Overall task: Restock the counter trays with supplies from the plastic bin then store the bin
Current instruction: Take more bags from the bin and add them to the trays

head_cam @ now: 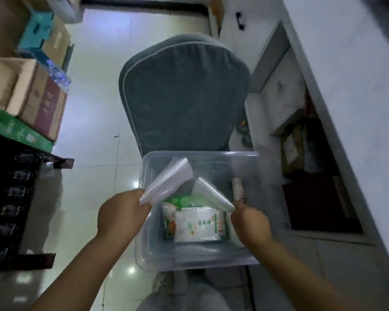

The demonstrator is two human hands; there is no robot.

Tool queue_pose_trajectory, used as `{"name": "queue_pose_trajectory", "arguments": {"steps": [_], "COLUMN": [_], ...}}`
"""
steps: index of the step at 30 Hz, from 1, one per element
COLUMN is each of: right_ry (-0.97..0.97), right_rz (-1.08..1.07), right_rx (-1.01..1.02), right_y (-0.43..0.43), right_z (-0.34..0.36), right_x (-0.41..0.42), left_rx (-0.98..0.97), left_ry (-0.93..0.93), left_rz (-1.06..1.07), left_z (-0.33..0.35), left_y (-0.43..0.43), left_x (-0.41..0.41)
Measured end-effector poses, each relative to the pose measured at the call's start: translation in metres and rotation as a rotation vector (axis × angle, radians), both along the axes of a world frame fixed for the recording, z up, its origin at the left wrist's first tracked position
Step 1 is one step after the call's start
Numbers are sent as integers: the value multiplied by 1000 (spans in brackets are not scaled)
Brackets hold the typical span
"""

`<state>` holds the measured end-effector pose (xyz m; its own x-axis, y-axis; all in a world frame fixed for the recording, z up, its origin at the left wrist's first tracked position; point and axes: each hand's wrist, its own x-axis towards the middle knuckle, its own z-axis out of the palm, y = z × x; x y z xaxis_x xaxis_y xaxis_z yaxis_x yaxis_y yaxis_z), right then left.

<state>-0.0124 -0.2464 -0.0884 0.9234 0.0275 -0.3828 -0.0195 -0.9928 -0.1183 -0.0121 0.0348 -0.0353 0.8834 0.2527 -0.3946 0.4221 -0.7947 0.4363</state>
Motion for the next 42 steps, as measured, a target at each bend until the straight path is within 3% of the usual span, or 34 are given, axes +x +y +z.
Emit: {"name": "queue_pose_trajectory", "arguments": {"steps": [3,9,17,20,23,31,35,38,42], "right_ry": [-97,-294,-800,-991,-1100,-1109,-1090,-1097,-1052], "right_rz": [-242,-651,-1085,-1176,-1208,-1225,-1246,-1265,-1205], "right_rx": [98,326,402,339,204,220,425,580,1096], "right_y": [-19,-62,-125,-153,-186,-300,-353,-381,-402], "right_z": [57,157,250,268,278,284,285,289,298], "right_x": [-45,-138,-248,-283,-317,-408,-448,-468,-492], "left_rx": [31,-148,-466,-636,-633,-813,-1078,-1122,-1087], "left_ry": [-126,-240,-382,-359,-424,-275,-38,73,167], "left_rz": [-181,-427,-717,-775,-884,-1181,-1242,-1257,-1263], "left_z": [36,97,170,198,220,240,236,231,230], "left_y": [-19,-104,-281,-352,-416,-537,-579,-605,-624], "left_x": [-7,-17,-79,-125,-177,-307,-343,-361,-372]}}
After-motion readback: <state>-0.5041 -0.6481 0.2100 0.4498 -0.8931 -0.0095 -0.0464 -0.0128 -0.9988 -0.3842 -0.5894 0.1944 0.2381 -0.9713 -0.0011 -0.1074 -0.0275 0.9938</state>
